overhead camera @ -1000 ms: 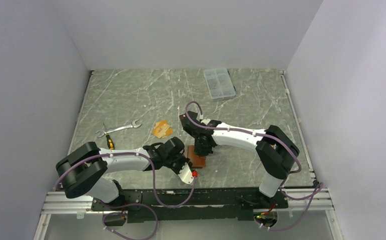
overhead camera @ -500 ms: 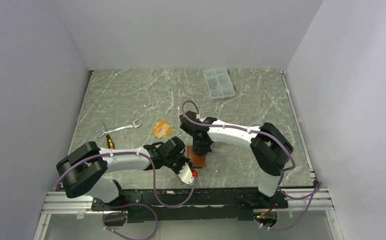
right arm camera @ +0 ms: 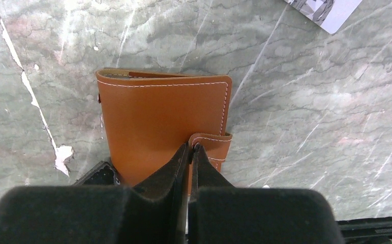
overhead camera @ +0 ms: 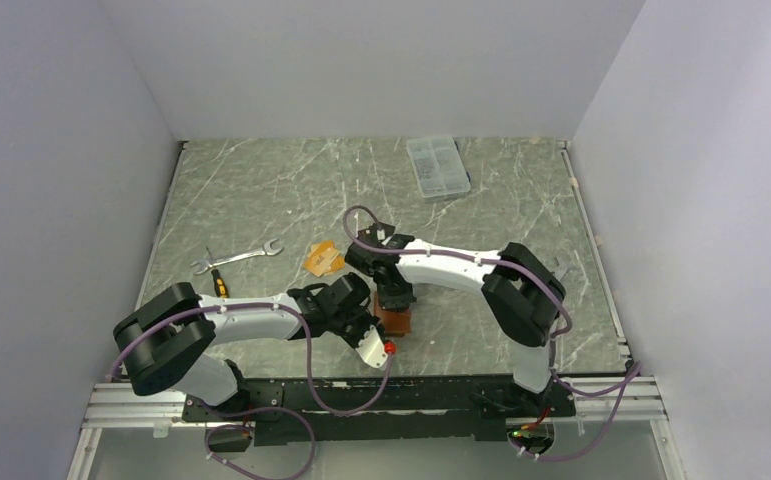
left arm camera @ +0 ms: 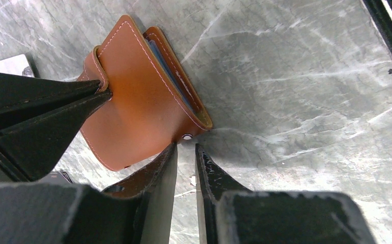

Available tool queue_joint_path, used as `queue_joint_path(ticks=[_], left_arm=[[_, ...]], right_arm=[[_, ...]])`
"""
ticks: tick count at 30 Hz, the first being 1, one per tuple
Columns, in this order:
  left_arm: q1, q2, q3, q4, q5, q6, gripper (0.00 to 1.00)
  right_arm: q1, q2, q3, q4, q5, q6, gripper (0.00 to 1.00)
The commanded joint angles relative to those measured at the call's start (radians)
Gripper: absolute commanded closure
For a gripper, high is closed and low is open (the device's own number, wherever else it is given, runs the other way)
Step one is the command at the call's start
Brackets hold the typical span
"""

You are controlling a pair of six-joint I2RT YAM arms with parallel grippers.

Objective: Put the credit cards into the card holder
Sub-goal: Close the card holder at the center of the board.

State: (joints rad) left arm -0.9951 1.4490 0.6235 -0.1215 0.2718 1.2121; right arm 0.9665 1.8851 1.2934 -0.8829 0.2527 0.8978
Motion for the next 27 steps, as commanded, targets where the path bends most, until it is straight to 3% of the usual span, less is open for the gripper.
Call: queue_joint_path(ticks=[1, 8, 20, 27], left_arm=[[0.003, 0.01, 0.025, -0.044, 0.027, 0.005, 0.75], [0.007, -0.003, 0.044, -0.076, 0.017, -0.002, 0.75], [0.021, -0.123, 0.124, -0.305, 0.024, -0.062, 0.74], [0.019, -0.214, 0.012, -0.248, -0.121, -0.134, 0.72]], right_arm=[[0.047, 0.148, -0.038, 0.09, -0.038, 0.021, 1.0], [0.084, 0.208, -0.077, 0.117, -0.037, 0.04, 1.0], [0.14, 0.293, -0.114, 0.212, -0.057, 0.047, 1.0], [0.128, 0.291, -0.146, 0.268, -0.079, 0.049, 0.98]])
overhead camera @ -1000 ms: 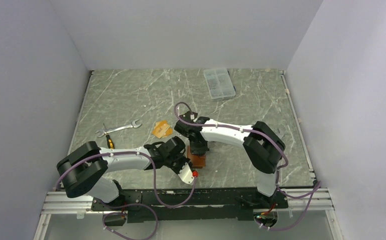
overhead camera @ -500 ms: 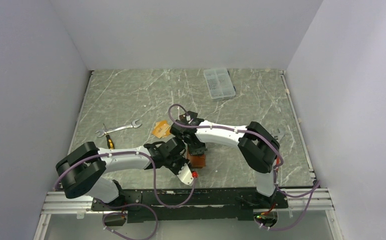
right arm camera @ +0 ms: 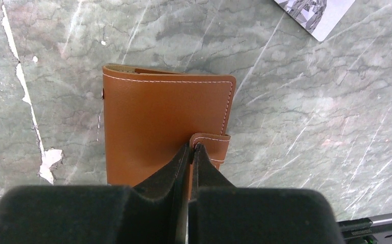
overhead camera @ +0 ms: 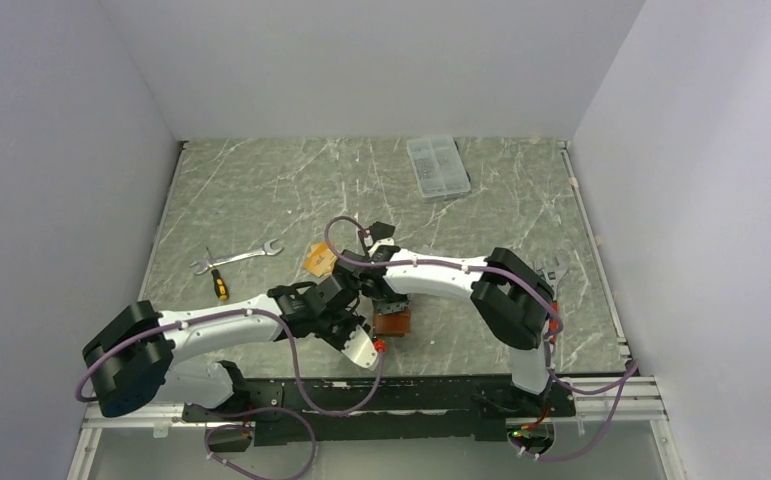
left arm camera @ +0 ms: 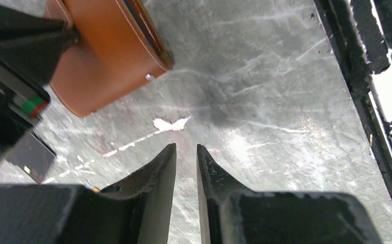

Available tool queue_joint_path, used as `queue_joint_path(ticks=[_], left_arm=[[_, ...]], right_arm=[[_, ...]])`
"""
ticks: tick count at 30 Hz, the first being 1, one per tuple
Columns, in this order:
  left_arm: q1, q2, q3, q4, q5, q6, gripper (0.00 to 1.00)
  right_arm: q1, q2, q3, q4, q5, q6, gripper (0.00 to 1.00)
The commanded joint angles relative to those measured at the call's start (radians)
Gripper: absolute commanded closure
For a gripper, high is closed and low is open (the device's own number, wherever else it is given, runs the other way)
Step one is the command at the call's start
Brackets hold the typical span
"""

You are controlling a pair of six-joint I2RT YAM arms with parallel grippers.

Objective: Put the credit cards into the card holder
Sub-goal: Close the card holder at the center of the board.

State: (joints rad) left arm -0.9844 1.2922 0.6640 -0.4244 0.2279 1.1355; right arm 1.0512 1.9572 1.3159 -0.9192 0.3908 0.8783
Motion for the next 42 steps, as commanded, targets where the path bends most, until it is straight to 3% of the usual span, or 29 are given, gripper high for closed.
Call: queue_joint_path(ticks=[1, 7, 12, 15, 19, 23, 33, 36, 39, 42], left_arm=[[0.008, -0.079, -0.048, 0.043, -0.097, -0.062, 0.72], [0.009, -0.277, -0.173, -0.136, -0.224, -0.057, 0.72], [0.012, -0.528, -0.167, -0.386, -0.225, -0.053, 0.71], [0.039, -0.581, -0.134, -0.478, -0.255, -0.057, 0.7], [0.08, -0.606, -0.103, -0.507, -0.261, -0.02, 0.7], [0.104, -0.551, -0.04, -0.502, -0.249, -0.012, 0.7], [0.112, -0.406, 0.095, -0.508, -0.225, -0.034, 0.72], [0.112, -0.405, 0.111, -0.511, -0.212, -0.036, 0.72], [0.114, -0.41, 0.107, -0.51, -0.209, -0.033, 0.73], [0.114, -0.411, 0.101, -0.511, -0.21, -0.031, 0.73]], right_arm=[[0.039, 0.218, -0.183, 0.32, -0.228, 0.07, 0.98], [0.03, 0.237, -0.203, 0.39, -0.274, 0.04, 0.97], [0.033, 0.258, -0.172, 0.38, -0.28, 0.005, 0.78], [0.035, 0.234, -0.186, 0.397, -0.284, 0.003, 0.71], [0.038, 0.187, -0.221, 0.446, -0.292, -0.002, 0.6], [0.04, 0.16, -0.238, 0.491, -0.318, -0.017, 0.58], [0.024, 0.004, -0.096, 0.331, -0.232, -0.059, 0.47], [0.017, -0.041, -0.064, 0.285, -0.206, -0.042, 0.49], [0.016, -0.084, -0.065, 0.282, -0.196, -0.019, 0.58], [0.016, -0.084, -0.06, 0.261, -0.186, 0.001, 0.62]])
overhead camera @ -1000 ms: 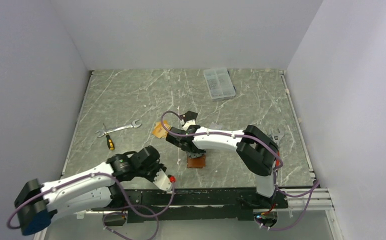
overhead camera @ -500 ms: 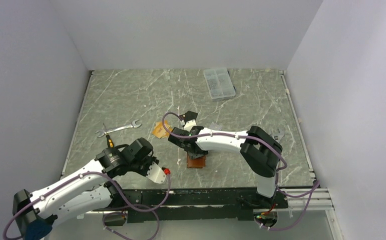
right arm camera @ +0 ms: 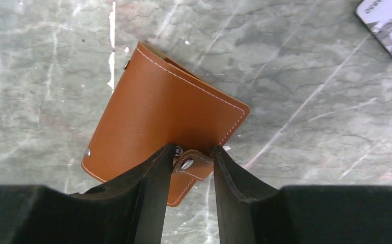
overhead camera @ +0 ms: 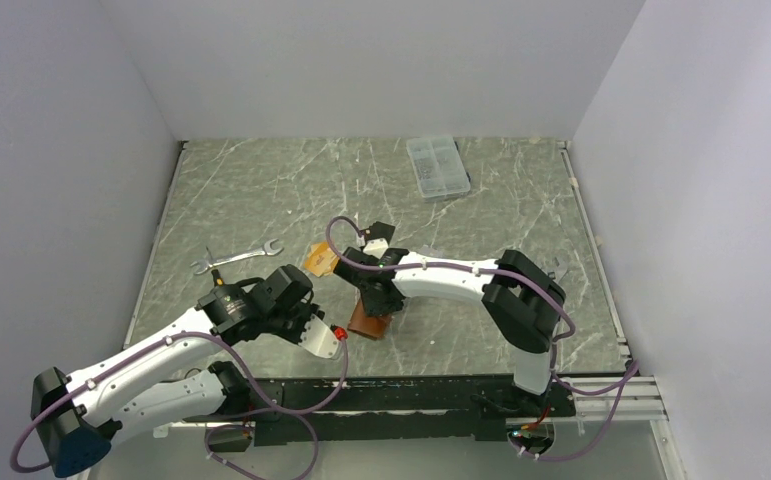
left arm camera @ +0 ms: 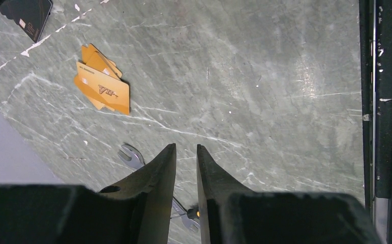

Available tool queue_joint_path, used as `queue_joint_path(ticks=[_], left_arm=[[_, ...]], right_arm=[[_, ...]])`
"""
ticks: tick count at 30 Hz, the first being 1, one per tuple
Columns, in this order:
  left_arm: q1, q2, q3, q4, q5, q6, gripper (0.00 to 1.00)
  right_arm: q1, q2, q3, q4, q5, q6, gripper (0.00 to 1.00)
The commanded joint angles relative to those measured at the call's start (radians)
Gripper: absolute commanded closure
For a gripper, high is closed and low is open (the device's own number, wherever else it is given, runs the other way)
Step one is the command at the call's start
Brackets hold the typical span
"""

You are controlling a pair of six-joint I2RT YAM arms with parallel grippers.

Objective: Put the credit cards into the card holder
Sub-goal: Close the card holder at the center of the board.

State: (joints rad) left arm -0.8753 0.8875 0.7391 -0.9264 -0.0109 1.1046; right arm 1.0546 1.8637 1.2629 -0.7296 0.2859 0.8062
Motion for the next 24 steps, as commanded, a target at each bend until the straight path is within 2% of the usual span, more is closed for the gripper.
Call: queue_joint_path(ticks=[1, 5, 9, 18, 24], left_arm=[[0.004, -0.01, 0.025, -0.01, 0.032, -0.002, 0.73], [0.005, -0.026, 0.003, -0.001, 0.082, 0.017, 0.73], [0.004, -0.025, -0.114, 0.13, 0.083, 0.099, 0.76], [-0.002, 0.224, -0.161, 0.393, 0.072, 0.278, 0.8], [-0.054, 0.338, -0.144, 0.469, 0.138, 0.279, 0.9]], right_arm=[[0.013, 0.014, -0.003, 0.051, -0.07, 0.084, 0.63], [0.013, -0.016, -0.024, 0.051, -0.047, 0.114, 0.64], [0.009, -0.049, -0.019, 0.031, -0.041, 0.088, 0.63], [-0.012, -0.135, 0.002, 0.053, -0.089, 0.037, 0.5], [-0.146, -0.317, -0.169, 0.105, -0.181, 0.088, 0.53]])
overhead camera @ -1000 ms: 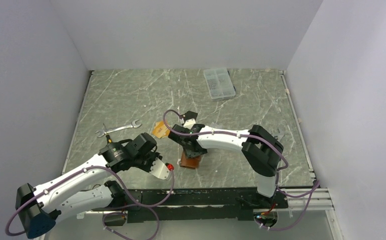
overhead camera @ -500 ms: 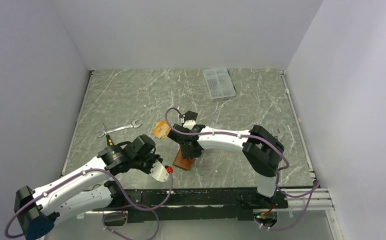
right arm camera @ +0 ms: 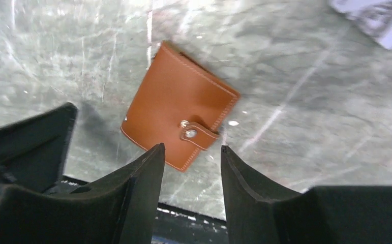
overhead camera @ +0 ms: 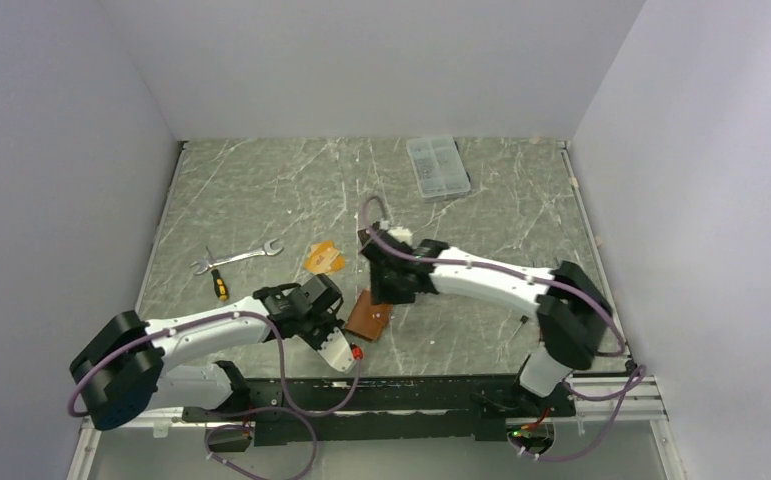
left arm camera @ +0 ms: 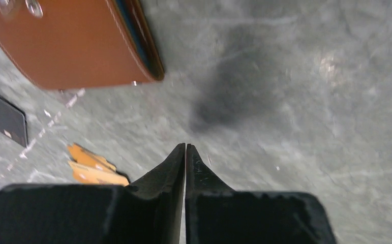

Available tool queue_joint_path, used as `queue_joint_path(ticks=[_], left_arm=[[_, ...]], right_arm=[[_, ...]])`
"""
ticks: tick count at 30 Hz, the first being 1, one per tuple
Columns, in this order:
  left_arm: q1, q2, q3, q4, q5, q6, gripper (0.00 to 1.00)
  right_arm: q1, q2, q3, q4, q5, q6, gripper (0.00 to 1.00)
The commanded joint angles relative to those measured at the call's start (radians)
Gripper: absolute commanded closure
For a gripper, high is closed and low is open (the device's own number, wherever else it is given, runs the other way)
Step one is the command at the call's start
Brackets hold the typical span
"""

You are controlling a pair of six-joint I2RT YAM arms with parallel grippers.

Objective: Put the credit cards into the card holder
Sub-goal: Close the card holder at the center of the board.

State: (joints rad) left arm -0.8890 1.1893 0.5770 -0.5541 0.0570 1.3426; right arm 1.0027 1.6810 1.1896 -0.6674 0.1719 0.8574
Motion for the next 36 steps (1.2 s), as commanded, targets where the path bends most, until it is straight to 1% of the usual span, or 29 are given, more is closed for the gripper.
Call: queue_joint_path(ticks=[1, 4, 8, 12, 17, 22, 24, 26, 30, 33, 35, 36], left_arm=[[-0.053, 0.054, 0.026, 0.094, 0.077, 0.037, 0.92], [-0.086, 0.106, 0.052, 0.082, 0.098, 0.019, 0.97], [-0.105, 0.198, 0.15, 0.038, 0.152, -0.03, 1.0], [-0.129, 0.269, 0.204, 0.027, 0.18, -0.079, 1.0], [-0.149, 0.316, 0.27, 0.012, 0.236, -0.148, 1.0], [-0.196, 0.343, 0.368, -0.059, 0.318, -0.238, 0.99], [-0.204, 0.347, 0.414, -0.101, 0.328, -0.254, 0.99], [-0.185, 0.329, 0.44, -0.145, 0.314, -0.253, 1.0], [-0.085, 0.274, 0.417, -0.208, 0.241, -0.136, 0.99], [-0.018, 0.279, 0.343, -0.171, 0.158, -0.07, 0.99], [-0.011, 0.31, 0.29, -0.095, 0.076, -0.05, 0.98], [-0.01, 0.331, 0.28, -0.07, 0.058, -0.05, 0.99]], right_arm=[[-0.117, -0.155, -0.128, 0.054, -0.091, 0.05, 0.55], [-0.168, -0.188, -0.19, 0.063, -0.115, 0.056, 0.57], [-0.216, -0.213, -0.246, 0.086, -0.141, 0.046, 0.57], [-0.256, -0.239, -0.28, 0.092, -0.154, 0.035, 0.58], [-0.298, -0.276, -0.309, 0.089, -0.159, 0.014, 0.58], [-0.325, -0.273, -0.312, 0.096, -0.165, -0.008, 0.58], [-0.326, -0.259, -0.305, 0.092, -0.164, -0.013, 0.58], [-0.326, -0.251, -0.311, 0.1, -0.165, -0.012, 0.58], [-0.326, -0.228, -0.325, 0.123, -0.188, -0.005, 0.61], [-0.327, -0.219, -0.323, 0.124, -0.183, 0.001, 0.64], [-0.326, -0.221, -0.323, 0.124, -0.18, 0.004, 0.65], [-0.327, -0.222, -0.323, 0.123, -0.18, 0.007, 0.65]])
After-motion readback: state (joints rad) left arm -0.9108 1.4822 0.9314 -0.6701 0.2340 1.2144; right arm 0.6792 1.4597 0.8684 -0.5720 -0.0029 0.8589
